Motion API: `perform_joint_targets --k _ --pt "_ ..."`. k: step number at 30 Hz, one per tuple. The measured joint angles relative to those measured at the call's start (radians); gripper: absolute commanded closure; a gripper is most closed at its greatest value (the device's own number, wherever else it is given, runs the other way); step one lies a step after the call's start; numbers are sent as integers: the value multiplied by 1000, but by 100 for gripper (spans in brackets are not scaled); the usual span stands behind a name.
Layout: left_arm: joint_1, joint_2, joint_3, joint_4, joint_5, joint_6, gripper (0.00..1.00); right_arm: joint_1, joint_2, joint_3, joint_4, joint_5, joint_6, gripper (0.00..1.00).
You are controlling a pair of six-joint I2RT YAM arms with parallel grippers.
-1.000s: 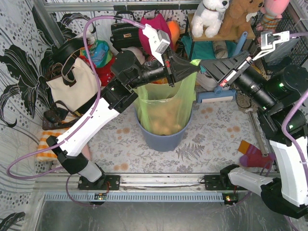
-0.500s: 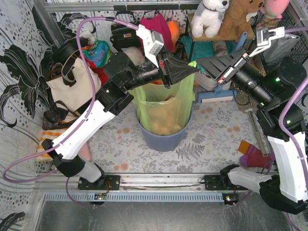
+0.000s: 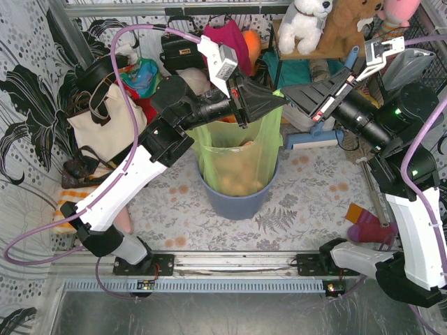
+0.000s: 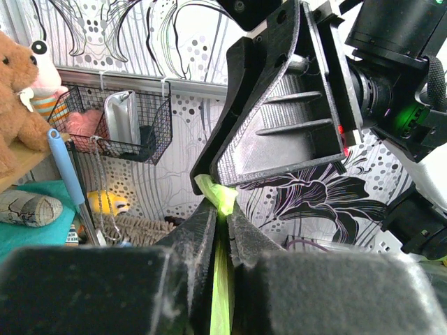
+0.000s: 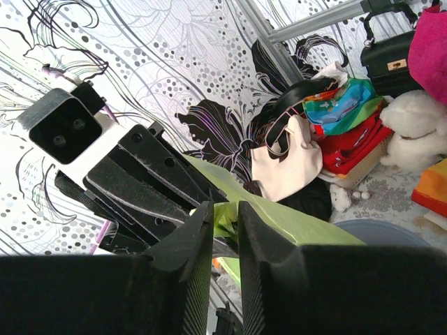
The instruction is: Tie the trash bag
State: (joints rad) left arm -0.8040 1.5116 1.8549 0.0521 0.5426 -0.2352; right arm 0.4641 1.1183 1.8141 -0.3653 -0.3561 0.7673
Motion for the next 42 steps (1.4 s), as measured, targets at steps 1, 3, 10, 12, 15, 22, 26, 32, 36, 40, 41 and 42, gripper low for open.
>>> perform_joint_targets --k 1,3,10,12,15,22,26,32,36,40,41,42 --pt "0 0 0 0 0 0 84 0 1 0 0 0 0 90" --pt "0 0 0 0 2 -2 82 0 3 0 1 1 1 100" --pt "0 0 0 0 -1 -5 56 0 2 0 8 1 3 100" --pt "0 -2 0 -1 -8 -7 57 0 2 0 7 4 3 100" --pt "0 -13 0 -2 -13 -8 64 0 1 0 8 8 3 100" --pt "0 -69 0 -1 -28 -11 78 0 1 0 8 8 3 100" --pt "0 -84 7 -12 -39 -10 64 0 0 0 8 8 3 100" --pt "0 -63 68 -87 -57 -16 55 0 -21 -2 5 27 -6 83" --pt "0 -46 97 -135 -58 -39 42 0 -49 -2 -5 47 -20 75" --pt "0 -29 98 -167 -52 -66 33 0 -67 -2 -15 62 -24 75" --pt "0 -23 98 -174 -51 -68 30 0 -68 -2 -17 65 -24 75" --pt "0 -18 98 -180 -49 -69 29 0 -68 -2 -16 66 -25 75"
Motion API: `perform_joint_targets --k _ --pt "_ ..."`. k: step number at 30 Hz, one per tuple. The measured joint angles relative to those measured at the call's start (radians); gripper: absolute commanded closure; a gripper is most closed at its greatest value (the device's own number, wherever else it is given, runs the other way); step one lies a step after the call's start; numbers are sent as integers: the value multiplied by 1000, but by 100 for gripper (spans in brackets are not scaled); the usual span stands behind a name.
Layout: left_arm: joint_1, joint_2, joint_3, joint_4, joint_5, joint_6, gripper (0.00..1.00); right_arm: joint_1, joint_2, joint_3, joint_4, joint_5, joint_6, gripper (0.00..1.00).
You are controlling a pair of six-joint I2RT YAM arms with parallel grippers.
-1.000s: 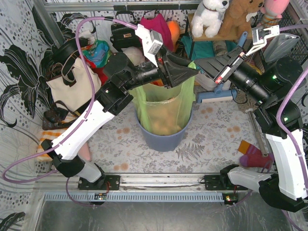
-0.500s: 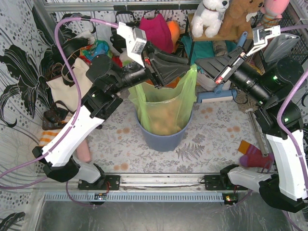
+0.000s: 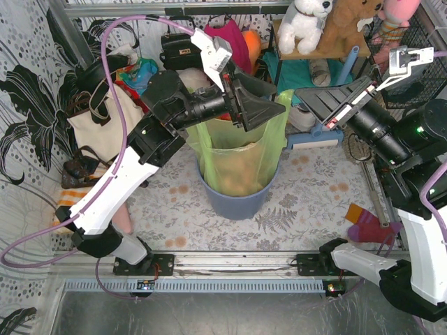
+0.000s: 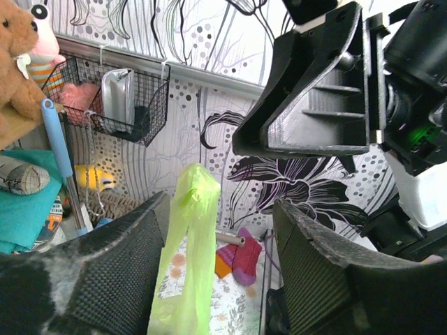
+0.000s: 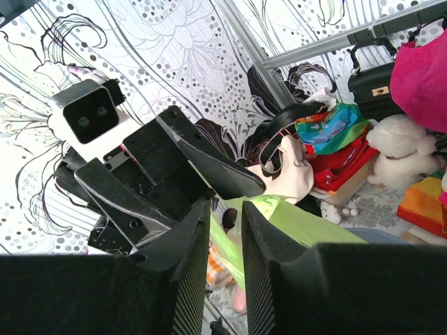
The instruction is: Tie the trash bag
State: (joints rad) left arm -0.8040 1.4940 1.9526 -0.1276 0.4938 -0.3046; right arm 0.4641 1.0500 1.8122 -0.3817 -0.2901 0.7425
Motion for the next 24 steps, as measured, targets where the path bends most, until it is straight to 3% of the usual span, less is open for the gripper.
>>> perform_joint_targets --k 9,15,24 --pt "0 91 86 -4 20 -1 26 0 -3 0 -8 10 -2 77" --pt "0 147 122 -5 24 2 40 0 -9 0 -18 19 -3 80" --pt "0 152 122 -19 21 6 49 0 -21 0 -19 25 -3 82"
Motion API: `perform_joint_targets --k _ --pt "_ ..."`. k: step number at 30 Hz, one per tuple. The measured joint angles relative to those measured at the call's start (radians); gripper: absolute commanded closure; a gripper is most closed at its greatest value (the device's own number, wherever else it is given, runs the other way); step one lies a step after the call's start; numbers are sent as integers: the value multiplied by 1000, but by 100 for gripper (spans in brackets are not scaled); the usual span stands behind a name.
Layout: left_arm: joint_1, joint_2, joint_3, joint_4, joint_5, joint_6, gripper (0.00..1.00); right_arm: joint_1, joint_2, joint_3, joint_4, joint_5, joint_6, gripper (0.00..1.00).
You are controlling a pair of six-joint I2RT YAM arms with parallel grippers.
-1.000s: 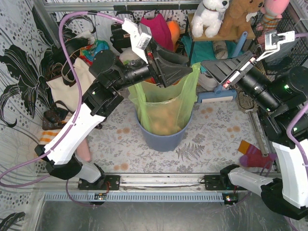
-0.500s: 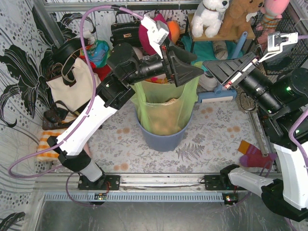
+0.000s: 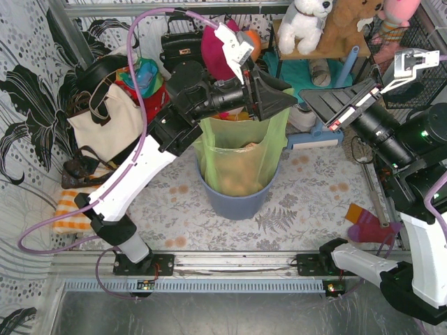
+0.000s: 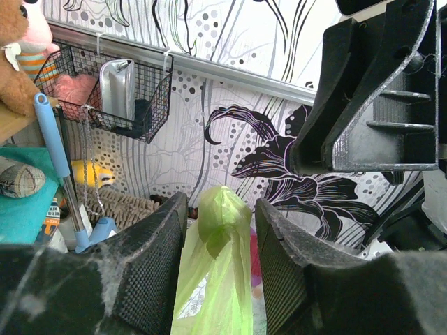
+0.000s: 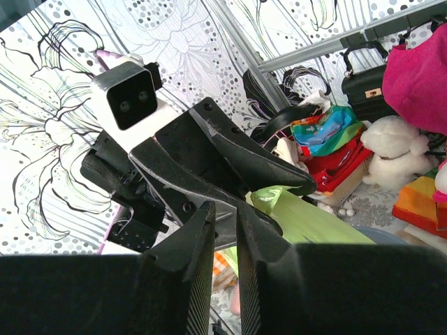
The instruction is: Tie the trash bag
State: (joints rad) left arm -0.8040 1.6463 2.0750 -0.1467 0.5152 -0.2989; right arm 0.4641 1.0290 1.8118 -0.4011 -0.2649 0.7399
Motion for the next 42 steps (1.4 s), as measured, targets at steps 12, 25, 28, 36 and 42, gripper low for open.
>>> perform_joint_targets --k 12,25,28,36,42 --pt "0 -28 0 -5 -2 -3 82 0 0 -2 0 0 0 83" --pt "-27 -68 -31 -79 -19 19 93 0 1 -19 5 -1 0 86" --pt "-49 -71 -4 -148 -34 64 94 0 7 -22 6 -2 0 87" --pt "-90 -123 -40 -250 -92 162 96 0 13 -35 14 -4 1 87" --pt "-105 -270 -283 -182 -113 174 96 0 49 -24 31 -50 1 83"
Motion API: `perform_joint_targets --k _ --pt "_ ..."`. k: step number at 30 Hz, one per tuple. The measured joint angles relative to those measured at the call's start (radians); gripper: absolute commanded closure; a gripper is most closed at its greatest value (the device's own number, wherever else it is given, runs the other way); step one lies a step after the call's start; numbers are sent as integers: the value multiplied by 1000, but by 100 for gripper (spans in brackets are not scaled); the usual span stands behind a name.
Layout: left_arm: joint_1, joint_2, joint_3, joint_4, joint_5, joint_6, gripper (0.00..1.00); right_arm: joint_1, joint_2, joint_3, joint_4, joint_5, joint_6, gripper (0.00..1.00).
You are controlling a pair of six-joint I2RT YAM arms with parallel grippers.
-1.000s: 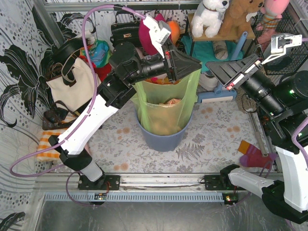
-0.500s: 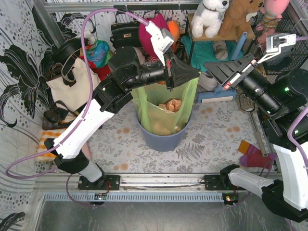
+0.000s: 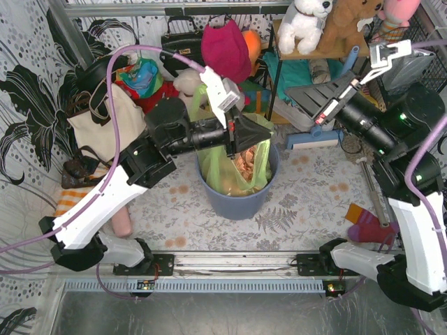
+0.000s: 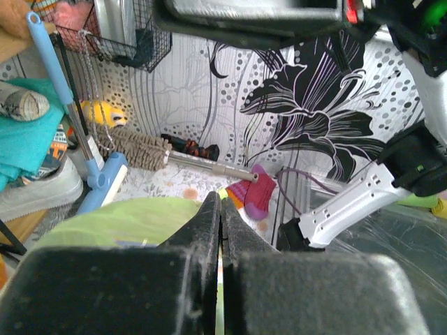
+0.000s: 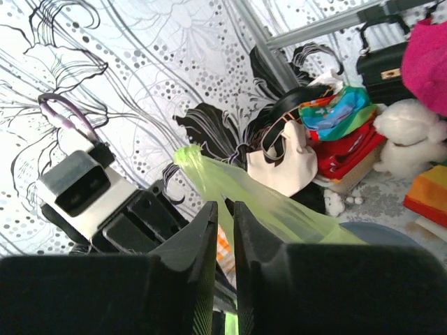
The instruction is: Tie the trash bag
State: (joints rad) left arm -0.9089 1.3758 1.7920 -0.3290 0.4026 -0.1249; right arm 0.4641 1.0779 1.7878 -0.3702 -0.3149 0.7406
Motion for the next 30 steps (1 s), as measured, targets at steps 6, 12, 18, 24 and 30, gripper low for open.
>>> perform_joint_targets --k 6,12,18,24,30 --pt "0 -118 -195 140 -4 -13 96 2 128 76 29 -127 2 73" --pt "0 -183 -283 259 1 -28 97 90 266 171 11 -167 -12 55" --pt "0 -193 -303 328 32 -48 97 233 412 374 -40 -172 -68 48" --pt "0 -185 -302 346 70 -62 97 291 520 521 -108 -170 -101 49" --pt "0 -167 -302 346 88 -62 97 327 581 583 -170 -143 -124 65"
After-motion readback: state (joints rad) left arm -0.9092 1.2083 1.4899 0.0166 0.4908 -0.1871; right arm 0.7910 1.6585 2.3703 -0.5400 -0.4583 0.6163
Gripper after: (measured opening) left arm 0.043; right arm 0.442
